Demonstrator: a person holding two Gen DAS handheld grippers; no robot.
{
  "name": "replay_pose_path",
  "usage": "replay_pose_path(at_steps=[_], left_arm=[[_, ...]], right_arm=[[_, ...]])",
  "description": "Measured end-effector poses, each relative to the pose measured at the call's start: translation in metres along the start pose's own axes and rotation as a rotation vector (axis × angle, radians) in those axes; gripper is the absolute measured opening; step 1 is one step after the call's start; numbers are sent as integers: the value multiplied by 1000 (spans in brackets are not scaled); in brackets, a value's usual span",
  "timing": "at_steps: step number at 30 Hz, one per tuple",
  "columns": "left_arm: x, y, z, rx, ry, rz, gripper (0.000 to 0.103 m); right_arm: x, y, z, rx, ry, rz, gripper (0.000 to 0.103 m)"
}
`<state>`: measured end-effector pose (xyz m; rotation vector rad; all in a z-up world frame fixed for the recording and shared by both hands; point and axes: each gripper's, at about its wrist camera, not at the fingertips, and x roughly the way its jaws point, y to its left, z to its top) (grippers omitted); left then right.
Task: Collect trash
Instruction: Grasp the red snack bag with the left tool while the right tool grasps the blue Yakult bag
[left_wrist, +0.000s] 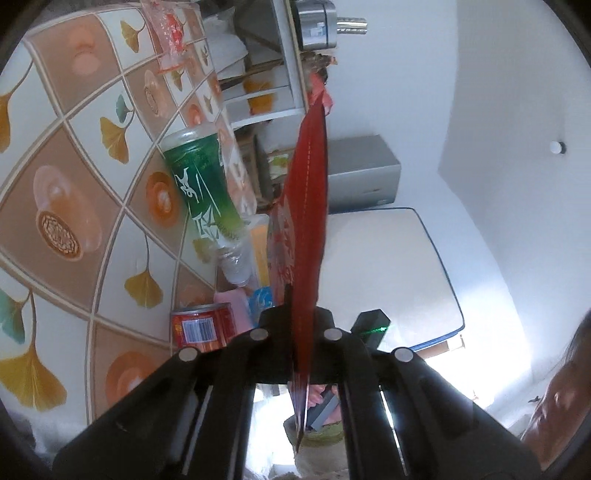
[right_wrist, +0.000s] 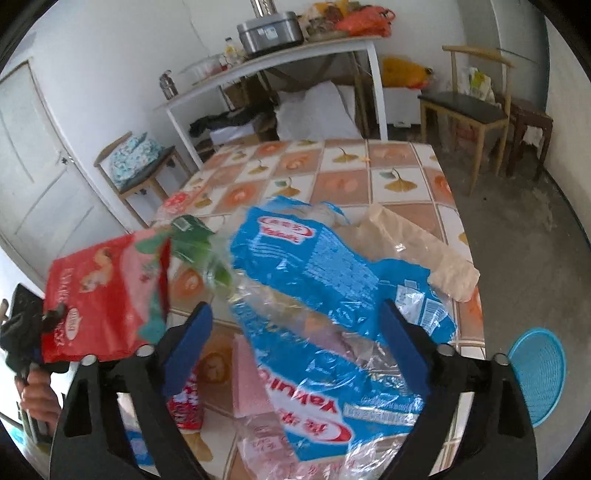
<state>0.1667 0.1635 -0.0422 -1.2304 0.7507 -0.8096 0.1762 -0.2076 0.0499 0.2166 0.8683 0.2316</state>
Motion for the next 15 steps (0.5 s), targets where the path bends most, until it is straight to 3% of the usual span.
replay_pose_path(at_steps=[6,11,15], left_arm=[[-5,6,-2,37,2,10,0],[-14,-5,-1,80,-9,6,0],[-23,-21,-1,131,-30,8,0]], right_arm=[[10,3,1,-32,27,-26,51],[12,2,-3,-44,31,-45,18],[-1,3,-3,-52,-12,-60,8]])
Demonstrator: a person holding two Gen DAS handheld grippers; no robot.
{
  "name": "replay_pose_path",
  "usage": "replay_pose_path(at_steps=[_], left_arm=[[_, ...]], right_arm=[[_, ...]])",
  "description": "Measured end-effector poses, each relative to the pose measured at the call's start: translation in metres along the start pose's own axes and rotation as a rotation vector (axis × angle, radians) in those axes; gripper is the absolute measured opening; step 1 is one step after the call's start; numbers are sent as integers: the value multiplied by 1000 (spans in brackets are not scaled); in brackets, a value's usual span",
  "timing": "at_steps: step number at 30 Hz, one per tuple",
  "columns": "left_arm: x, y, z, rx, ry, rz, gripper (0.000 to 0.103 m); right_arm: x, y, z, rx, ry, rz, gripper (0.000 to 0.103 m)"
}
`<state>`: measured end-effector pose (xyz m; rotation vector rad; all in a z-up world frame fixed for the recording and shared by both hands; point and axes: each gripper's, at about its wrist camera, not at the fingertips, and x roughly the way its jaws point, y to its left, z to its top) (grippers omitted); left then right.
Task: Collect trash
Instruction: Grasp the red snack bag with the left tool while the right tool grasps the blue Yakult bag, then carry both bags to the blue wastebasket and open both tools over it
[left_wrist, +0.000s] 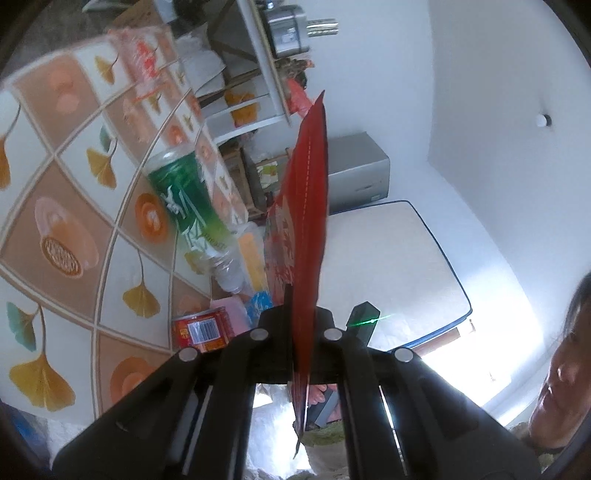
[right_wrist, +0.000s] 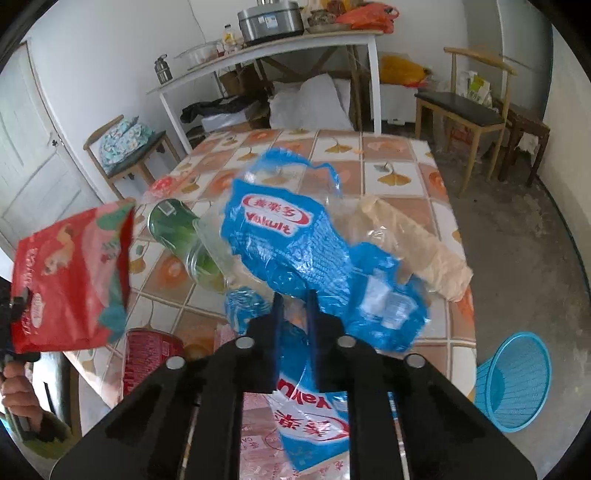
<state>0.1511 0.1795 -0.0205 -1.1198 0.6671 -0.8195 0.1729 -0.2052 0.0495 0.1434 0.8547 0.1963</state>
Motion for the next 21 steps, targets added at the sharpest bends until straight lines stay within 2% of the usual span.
replay_pose_path(at_steps=[7,14,21], left_arm=[[-27,-33,2,75,-56,3,0],[-55,-79,0,179,-99,34,0],[-53,-113,-8,245,-104,38,0]], right_arm=[[-40,-2,7,13,-99,18,5],[-93,-7,13,27,-237,49,5],[-138,-30,12,87,-341,136,5]])
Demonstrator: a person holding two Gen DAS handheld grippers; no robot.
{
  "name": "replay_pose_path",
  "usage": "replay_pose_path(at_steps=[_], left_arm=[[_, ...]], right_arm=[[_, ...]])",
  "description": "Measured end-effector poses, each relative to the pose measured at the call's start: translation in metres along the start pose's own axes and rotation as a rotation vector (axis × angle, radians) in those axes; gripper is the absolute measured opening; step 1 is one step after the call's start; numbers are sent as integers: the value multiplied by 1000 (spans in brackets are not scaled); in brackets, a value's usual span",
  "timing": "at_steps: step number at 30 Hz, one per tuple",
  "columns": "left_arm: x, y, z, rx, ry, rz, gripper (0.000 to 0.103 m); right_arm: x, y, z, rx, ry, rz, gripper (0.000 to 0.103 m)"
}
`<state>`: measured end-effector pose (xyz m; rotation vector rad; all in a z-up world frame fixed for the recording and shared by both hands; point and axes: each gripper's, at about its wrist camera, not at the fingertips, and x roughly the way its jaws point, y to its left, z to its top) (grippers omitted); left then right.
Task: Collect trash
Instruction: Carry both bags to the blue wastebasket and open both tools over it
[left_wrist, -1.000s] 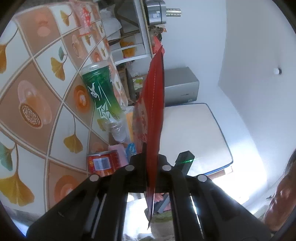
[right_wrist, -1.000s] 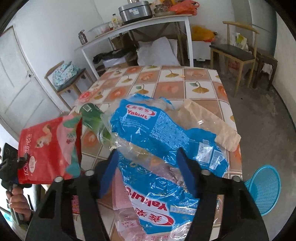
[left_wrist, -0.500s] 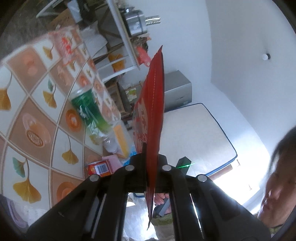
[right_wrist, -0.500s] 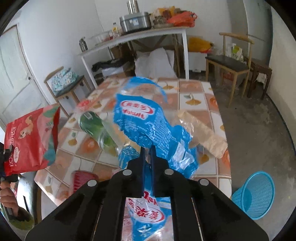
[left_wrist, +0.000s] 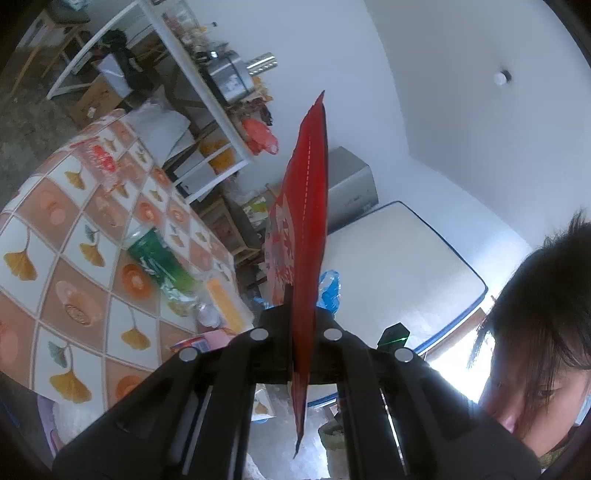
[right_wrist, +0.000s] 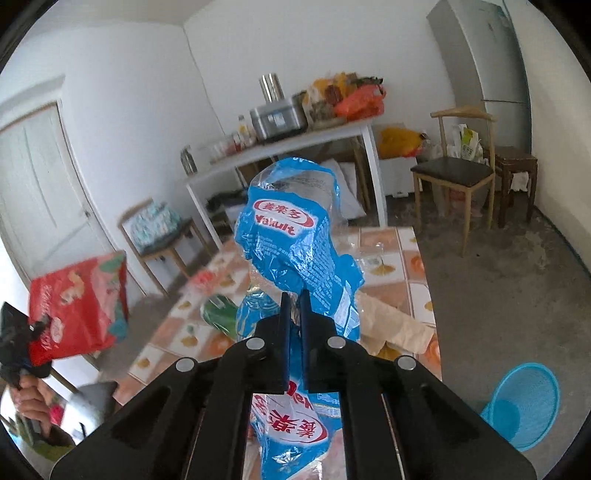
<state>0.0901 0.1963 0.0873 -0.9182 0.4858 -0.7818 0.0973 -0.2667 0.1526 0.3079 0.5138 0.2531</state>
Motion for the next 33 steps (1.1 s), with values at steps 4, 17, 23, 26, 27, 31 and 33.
replay_pose_path(at_steps=[4,17,23,26,27,31,33], left_arm=[[15,-20,-7,33,31,-7,0],[165,-77,-62,149,365,-80,0],[271,-95,-112,187,586,-76,0],[331,-105,-145,230,705,-36,0],[347,-108,-157,245,738,-18,0],[424,-113,-204,314,877,86,0],[463,-112,-231,357,936,138,1]], right_arm=[[-32,-16,6,43,-74,36,5],[-131,-149,-60,338,-168,-143,5],[-164,-228,-110,533,-176,-247,5],[-170,-268,-135,629,-172,-295,5],[-170,-281,-143,656,-168,-315,5],[-161,-323,-163,707,-155,-392,5],[-146,-346,-169,729,-138,-431,5]])
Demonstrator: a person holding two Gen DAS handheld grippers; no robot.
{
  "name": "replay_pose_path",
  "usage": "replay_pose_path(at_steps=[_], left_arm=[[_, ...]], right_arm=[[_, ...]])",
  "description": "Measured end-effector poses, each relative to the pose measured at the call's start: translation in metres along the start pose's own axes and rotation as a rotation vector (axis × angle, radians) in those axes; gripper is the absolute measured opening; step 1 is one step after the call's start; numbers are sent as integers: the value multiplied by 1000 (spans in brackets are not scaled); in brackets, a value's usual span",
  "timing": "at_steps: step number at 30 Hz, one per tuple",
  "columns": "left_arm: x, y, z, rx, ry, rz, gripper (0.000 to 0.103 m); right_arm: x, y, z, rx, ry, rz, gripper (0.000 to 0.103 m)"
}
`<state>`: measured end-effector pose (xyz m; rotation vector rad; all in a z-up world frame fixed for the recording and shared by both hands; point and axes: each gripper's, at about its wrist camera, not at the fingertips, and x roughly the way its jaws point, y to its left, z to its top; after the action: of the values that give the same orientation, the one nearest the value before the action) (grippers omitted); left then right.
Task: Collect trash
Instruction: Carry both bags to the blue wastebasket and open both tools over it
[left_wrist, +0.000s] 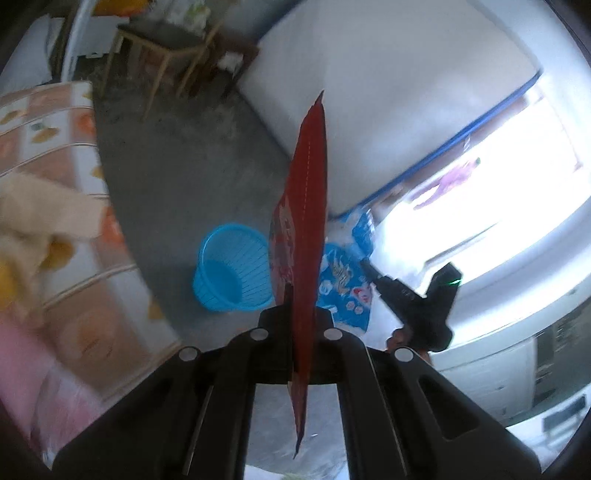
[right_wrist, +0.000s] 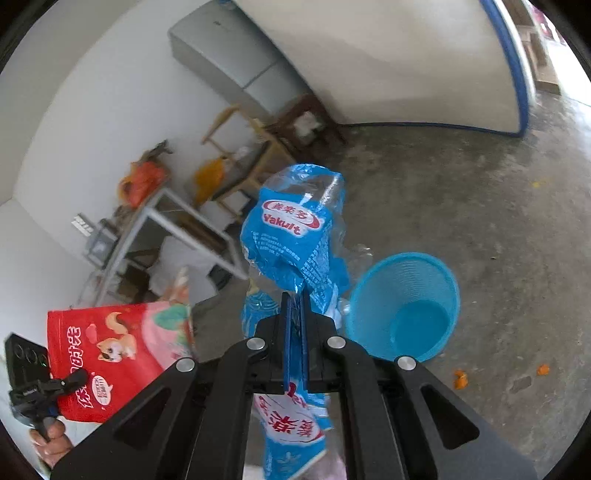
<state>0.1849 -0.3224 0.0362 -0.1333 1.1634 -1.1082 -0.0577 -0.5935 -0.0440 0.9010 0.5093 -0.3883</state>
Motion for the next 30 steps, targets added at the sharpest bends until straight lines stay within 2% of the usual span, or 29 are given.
replay_pose_path(at_steps=[3,8,14,18,19,21,23,24,26,30], left_arm=[[70,-10,22,39,95,66,1],[166,-9,41,96,224,180,1],[238,-1,55,114,286,234,1],[262,4,59,119,282,271,3],[266,3,58,117,285,289,6],[273,8,60,97,293,302,22],[271,10,63,78,285,289,28],[269,9,65,87,278,283,31],[265,6,64,112,266,282,33],[244,2,65,120,248,267,33]], right_arm=[[38,-24,8,34,28,-40,5],[99,-56,20,52,92,-110,5],[149,-75,35,88,124,-132,5],[175,-87,46,94,121,-178,5],[181,-91,48,95,126,-191,6],[196,-99,49,95,152,-236,14],[202,-106,47,94,162,-269,51],[202,-107,46,84,151,-278,55],[202,-109,44,68,149,-301,58],[186,-116,35,90,143,-290,58]])
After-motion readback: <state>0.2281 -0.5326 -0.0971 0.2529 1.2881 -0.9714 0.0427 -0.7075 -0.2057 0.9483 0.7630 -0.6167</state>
